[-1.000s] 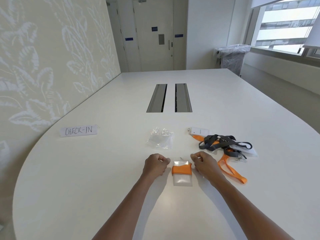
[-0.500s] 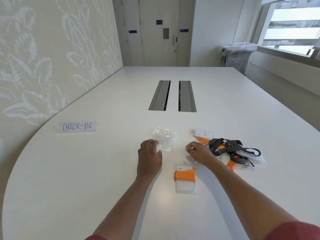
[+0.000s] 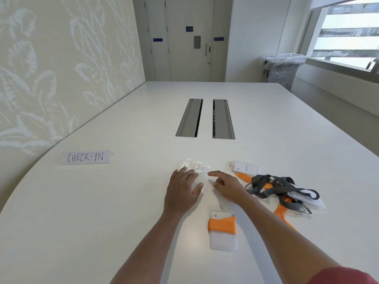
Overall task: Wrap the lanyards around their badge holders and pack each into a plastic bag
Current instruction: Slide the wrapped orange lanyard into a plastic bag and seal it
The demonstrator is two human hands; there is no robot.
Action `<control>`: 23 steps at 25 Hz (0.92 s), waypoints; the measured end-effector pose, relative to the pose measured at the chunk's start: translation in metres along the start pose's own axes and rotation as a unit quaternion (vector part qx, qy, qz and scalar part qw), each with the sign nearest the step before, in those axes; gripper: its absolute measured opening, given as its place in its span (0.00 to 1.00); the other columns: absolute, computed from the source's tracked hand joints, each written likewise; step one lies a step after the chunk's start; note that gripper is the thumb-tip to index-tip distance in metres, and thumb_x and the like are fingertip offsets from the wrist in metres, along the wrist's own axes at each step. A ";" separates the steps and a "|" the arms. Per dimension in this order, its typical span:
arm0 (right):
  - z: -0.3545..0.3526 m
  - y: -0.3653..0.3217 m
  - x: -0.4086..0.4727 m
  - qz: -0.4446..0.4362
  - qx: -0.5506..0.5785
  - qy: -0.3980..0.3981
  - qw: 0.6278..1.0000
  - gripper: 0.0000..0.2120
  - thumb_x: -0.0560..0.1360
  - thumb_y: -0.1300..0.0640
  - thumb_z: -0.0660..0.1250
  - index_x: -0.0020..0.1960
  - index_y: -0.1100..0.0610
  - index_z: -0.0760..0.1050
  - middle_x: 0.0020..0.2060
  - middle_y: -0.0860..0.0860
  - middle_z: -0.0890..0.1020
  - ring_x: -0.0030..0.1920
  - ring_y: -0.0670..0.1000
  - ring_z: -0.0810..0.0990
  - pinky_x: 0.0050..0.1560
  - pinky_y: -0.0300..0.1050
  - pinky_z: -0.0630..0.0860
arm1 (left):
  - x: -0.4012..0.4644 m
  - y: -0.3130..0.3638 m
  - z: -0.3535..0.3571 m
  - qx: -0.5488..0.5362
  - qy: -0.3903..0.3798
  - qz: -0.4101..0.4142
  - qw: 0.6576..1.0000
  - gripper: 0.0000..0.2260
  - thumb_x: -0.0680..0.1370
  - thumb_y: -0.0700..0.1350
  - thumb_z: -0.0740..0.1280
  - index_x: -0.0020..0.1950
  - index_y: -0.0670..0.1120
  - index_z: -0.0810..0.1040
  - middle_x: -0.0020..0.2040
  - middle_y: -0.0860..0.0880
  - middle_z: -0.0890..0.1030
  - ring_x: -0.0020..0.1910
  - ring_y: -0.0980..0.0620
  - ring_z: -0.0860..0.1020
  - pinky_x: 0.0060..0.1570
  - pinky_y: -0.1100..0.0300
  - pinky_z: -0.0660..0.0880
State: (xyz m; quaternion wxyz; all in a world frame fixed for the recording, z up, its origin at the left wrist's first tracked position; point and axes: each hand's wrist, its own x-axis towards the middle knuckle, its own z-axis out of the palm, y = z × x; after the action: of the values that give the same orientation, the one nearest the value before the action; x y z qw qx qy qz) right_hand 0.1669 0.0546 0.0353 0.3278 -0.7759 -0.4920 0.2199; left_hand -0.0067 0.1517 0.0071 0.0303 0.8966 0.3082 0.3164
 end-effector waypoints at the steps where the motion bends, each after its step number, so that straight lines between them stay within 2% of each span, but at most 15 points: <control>1: 0.000 0.000 0.002 -0.004 -0.002 -0.002 1.000 0.14 0.81 0.54 0.64 0.66 0.44 0.76 0.38 0.46 0.78 0.38 0.42 0.75 0.38 0.34 0.68 | 0.002 -0.001 0.001 0.000 -0.002 -0.004 1.000 0.17 0.79 0.55 0.67 0.63 0.46 0.81 0.65 0.49 0.81 0.71 0.45 0.74 0.73 0.47 0.65; 3: 0.001 0.001 0.005 -0.009 -0.006 -0.005 1.000 0.15 0.81 0.54 0.64 0.66 0.44 0.76 0.39 0.46 0.79 0.39 0.43 0.75 0.40 0.34 0.68 | 0.005 -0.002 0.003 0.002 -0.004 -0.017 1.000 0.19 0.79 0.57 0.66 0.62 0.47 0.81 0.63 0.49 0.82 0.67 0.47 0.77 0.72 0.50 0.66; 5: 0.002 0.002 0.006 -0.016 -0.015 -0.007 1.000 0.15 0.81 0.54 0.63 0.67 0.45 0.77 0.43 0.48 0.81 0.43 0.45 0.77 0.43 0.35 0.70 | 0.007 -0.002 0.003 0.009 -0.004 -0.026 1.000 0.19 0.77 0.59 0.65 0.60 0.48 0.81 0.57 0.51 0.84 0.59 0.49 0.80 0.66 0.53 0.69; 8: 0.003 0.003 0.006 -0.021 -0.022 -0.008 1.000 0.15 0.81 0.55 0.63 0.67 0.45 0.77 0.47 0.51 0.81 0.47 0.49 0.78 0.48 0.39 0.71 | 0.007 0.000 0.002 0.019 -0.019 -0.033 0.999 0.17 0.76 0.57 0.65 0.58 0.50 0.81 0.50 0.53 0.85 0.50 0.50 0.81 0.61 0.54 0.71; 14: 0.003 0.003 0.005 -0.017 -0.027 -0.006 0.999 0.15 0.81 0.57 0.63 0.65 0.46 0.79 0.50 0.50 0.81 0.49 0.48 0.78 0.49 0.39 0.71 | 0.007 0.000 0.001 0.028 -0.041 -0.037 0.998 0.07 0.76 0.47 0.65 0.48 0.50 0.81 0.42 0.53 0.84 0.43 0.51 0.81 0.58 0.56 0.69; 16: 0.002 0.005 0.004 -0.003 -0.018 0.002 1.000 0.13 0.81 0.55 0.63 0.63 0.47 0.79 0.50 0.48 0.82 0.47 0.45 0.78 0.45 0.35 0.71 | 0.006 -0.001 0.001 0.031 -0.042 -0.034 0.998 0.04 0.76 0.45 0.65 0.44 0.49 0.79 0.39 0.54 0.82 0.40 0.50 0.79 0.57 0.56 0.69; 19: 0.002 0.005 0.006 0.033 0.019 0.015 0.999 0.10 0.81 0.55 0.63 0.59 0.50 0.80 0.47 0.49 0.83 0.45 0.46 0.79 0.41 0.33 0.71 | 0.005 0.000 -0.001 0.027 -0.010 -0.030 0.999 0.04 0.75 0.42 0.67 0.41 0.49 0.78 0.36 0.53 0.80 0.36 0.49 0.78 0.57 0.53 0.72; 21: 0.001 0.001 0.009 0.062 0.055 0.018 0.996 0.09 0.82 0.56 0.62 0.55 0.52 0.81 0.46 0.48 0.83 0.47 0.48 0.80 0.41 0.36 0.72 | 0.004 0.001 -0.004 0.012 0.030 -0.036 0.999 0.04 0.75 0.41 0.69 0.42 0.49 0.79 0.37 0.54 0.81 0.38 0.50 0.79 0.58 0.53 0.70; 23: 0.000 -0.006 0.010 0.103 0.116 0.022 0.988 0.10 0.81 0.58 0.61 0.50 0.54 0.81 0.43 0.49 0.83 0.44 0.48 0.80 0.41 0.38 0.73 | 0.002 0.001 -0.009 -0.016 0.059 -0.059 0.996 0.04 0.75 0.41 0.70 0.44 0.50 0.80 0.41 0.55 0.83 0.41 0.52 0.81 0.60 0.51 0.69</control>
State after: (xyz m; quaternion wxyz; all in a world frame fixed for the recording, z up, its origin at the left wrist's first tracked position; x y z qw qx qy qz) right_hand 0.1672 0.0658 0.0395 0.4018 -0.7838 -0.3733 0.2913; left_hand -0.0103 0.1510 0.0155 0.0451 0.8559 0.3570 0.3714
